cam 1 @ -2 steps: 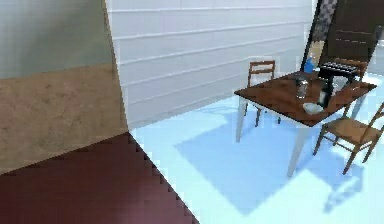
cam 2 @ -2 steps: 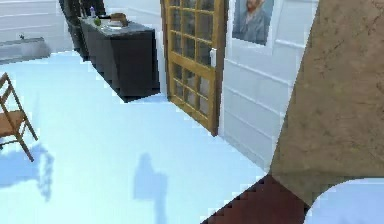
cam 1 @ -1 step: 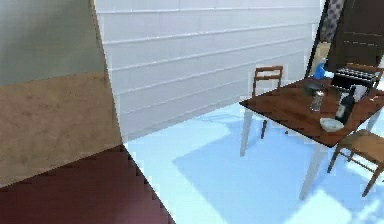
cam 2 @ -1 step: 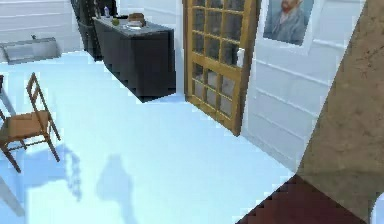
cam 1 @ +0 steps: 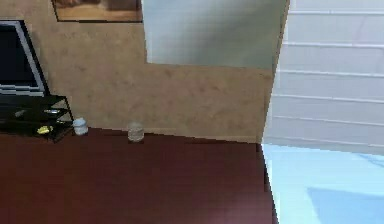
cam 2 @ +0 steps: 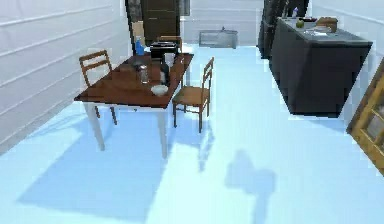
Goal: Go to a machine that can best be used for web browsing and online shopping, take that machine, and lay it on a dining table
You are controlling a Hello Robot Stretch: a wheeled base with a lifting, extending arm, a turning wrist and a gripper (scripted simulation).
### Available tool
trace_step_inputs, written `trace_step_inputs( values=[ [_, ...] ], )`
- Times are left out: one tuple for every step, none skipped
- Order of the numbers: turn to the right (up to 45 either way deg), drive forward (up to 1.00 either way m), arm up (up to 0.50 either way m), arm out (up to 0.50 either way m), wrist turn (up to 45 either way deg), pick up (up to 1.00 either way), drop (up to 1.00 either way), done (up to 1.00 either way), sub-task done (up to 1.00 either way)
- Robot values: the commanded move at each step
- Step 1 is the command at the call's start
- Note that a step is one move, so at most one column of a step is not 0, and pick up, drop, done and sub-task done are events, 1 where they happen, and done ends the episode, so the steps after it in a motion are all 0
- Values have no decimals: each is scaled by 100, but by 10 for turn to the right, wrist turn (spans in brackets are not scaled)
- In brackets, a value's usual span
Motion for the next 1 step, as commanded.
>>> trace_step_inputs(
  values=[
    [-360,0,0,0,0,0,0,0,0]
  ],
)
